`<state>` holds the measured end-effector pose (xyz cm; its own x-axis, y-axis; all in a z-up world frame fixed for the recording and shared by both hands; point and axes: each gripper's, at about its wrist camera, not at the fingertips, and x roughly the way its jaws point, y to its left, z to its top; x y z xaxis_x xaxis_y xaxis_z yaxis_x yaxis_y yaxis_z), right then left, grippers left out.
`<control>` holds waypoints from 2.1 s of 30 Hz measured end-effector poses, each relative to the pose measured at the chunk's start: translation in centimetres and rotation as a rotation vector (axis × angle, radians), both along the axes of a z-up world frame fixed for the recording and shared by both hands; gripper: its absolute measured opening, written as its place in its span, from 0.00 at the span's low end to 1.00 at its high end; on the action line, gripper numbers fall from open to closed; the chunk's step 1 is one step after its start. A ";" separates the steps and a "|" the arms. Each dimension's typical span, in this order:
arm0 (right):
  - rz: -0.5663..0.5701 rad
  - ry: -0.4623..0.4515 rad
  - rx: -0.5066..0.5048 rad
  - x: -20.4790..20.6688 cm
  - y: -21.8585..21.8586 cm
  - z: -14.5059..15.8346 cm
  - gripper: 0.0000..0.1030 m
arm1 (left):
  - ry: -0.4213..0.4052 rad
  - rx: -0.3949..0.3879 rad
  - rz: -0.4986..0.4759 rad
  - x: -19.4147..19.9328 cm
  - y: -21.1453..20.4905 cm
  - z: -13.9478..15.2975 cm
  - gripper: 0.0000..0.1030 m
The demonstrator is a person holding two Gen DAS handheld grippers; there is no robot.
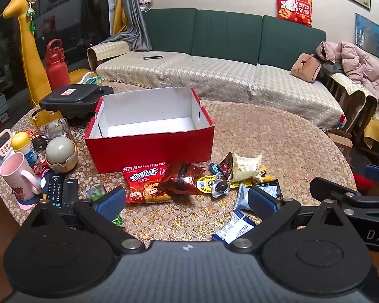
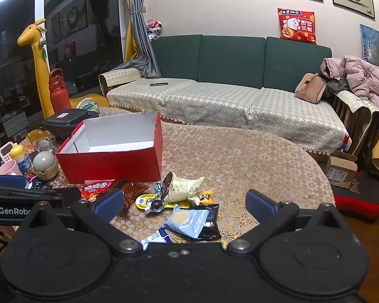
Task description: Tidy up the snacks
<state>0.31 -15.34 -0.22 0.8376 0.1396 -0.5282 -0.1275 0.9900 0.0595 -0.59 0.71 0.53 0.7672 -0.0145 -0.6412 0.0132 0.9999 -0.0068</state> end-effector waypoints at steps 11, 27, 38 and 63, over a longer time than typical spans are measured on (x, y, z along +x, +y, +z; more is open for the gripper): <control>-0.005 -0.004 -0.012 -0.3 0.3 0.2 1.00 | 0.021 -0.018 0.004 0.0 0.2 0.0 1.00; -0.006 -0.017 -0.016 -0.6 0.3 0.4 1.00 | 0.015 -0.031 0.005 -0.2 0.3 0.0 1.00; -0.005 -0.021 -0.016 -0.8 0.4 0.5 1.00 | 0.017 -0.042 0.004 -0.4 0.4 0.1 1.00; 0.041 0.168 -0.093 4.5 -1.8 -5.4 0.94 | 0.152 -0.091 0.052 3.8 3.1 -5.2 1.00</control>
